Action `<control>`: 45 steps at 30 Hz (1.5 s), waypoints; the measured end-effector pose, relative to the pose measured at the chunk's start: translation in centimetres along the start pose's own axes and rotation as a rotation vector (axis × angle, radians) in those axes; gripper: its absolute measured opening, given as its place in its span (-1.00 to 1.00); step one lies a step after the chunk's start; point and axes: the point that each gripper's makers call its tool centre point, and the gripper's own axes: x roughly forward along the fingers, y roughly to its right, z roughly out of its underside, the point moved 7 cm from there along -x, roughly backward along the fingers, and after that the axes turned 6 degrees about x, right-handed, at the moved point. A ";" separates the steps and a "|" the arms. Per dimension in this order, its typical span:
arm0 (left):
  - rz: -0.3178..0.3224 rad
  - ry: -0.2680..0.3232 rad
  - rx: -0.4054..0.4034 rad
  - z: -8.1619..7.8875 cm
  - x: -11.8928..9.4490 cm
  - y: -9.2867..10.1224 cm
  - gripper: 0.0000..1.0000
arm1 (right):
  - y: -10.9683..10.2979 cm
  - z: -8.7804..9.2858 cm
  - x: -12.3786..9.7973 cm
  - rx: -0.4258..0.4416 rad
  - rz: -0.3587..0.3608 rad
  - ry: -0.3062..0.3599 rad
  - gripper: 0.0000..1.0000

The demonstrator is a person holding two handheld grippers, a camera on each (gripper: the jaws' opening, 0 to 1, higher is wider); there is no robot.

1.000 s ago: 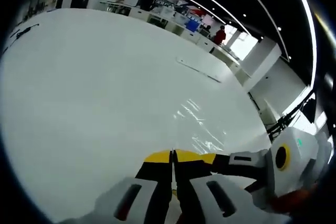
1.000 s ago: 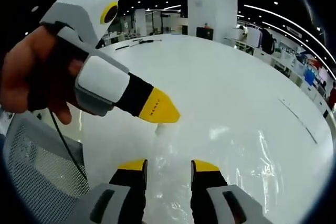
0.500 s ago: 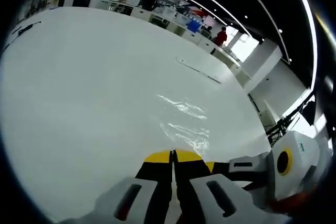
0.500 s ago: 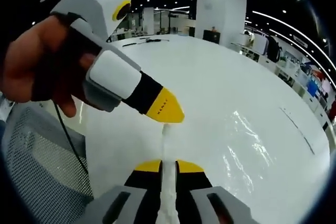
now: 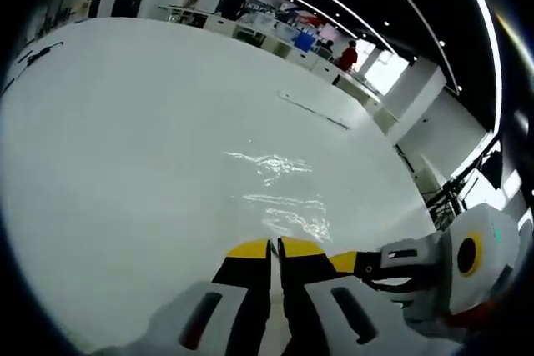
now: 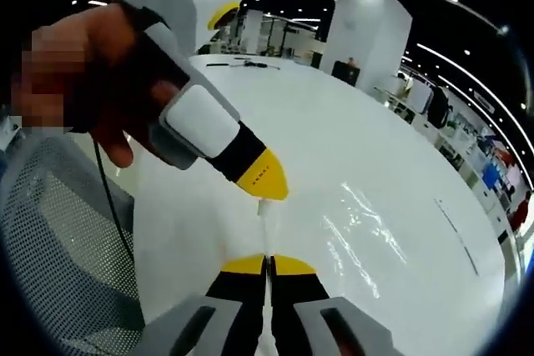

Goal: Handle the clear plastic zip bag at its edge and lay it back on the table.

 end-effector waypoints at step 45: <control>0.114 -0.227 1.340 0.8 0.0 2.5 -0.86 | -0.1 0.6 -0.7 -0.176 -0.031 -0.047 -1.00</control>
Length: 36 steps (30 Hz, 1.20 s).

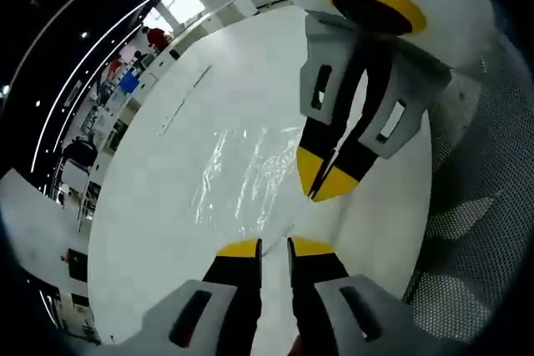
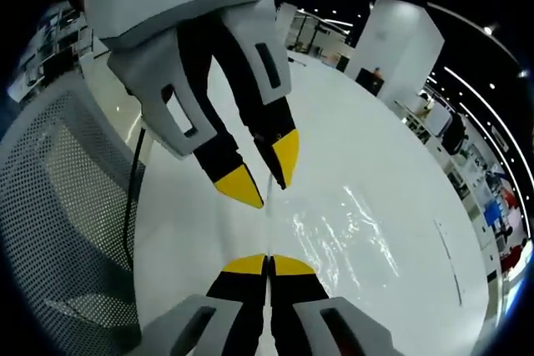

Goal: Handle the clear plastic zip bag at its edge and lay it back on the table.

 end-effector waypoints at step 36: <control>0.041 0.072 0.067 -0.8 -0.1 1.3 -1.00 | 0.0 -1.7 -0.9 -0.085 -0.045 0.102 -0.91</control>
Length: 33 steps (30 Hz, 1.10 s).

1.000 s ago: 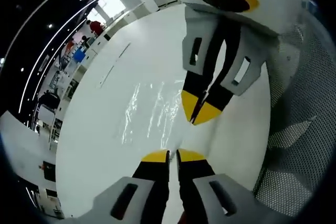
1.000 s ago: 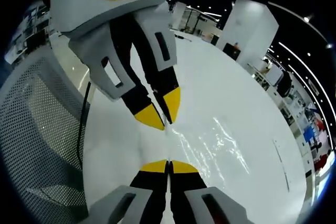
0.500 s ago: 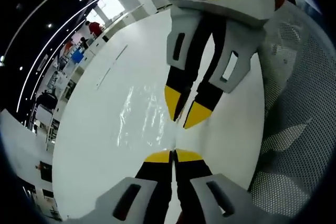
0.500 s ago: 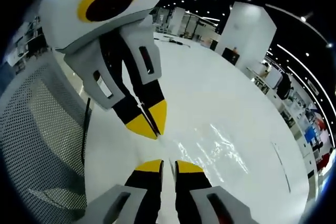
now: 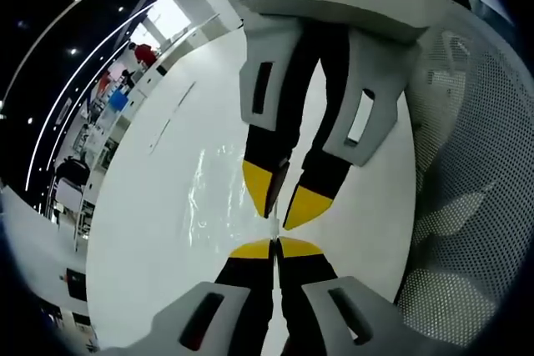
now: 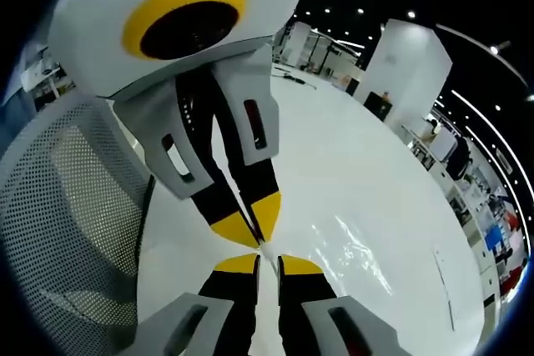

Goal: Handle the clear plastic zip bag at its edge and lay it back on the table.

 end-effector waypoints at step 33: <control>0.035 0.008 0.120 -0.5 -0.1 1.3 -1.00 | -1.3 0.0 -0.1 -0.198 -0.050 -0.070 -1.00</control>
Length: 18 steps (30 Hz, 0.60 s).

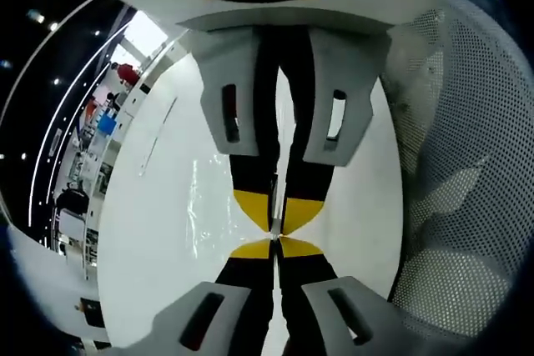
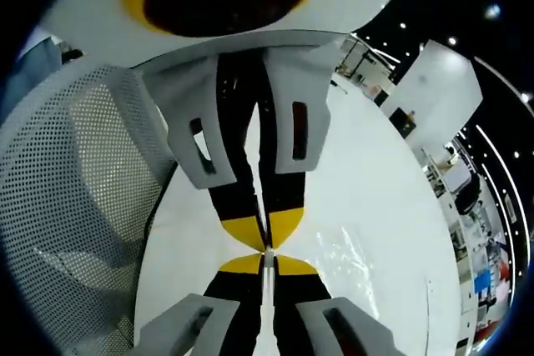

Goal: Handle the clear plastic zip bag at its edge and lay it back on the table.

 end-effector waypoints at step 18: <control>-0.005 0.001 -0.020 0.3 0.0 -0.2 -1.00 | 0.5 0.8 0.1 0.007 0.001 -0.010 -1.00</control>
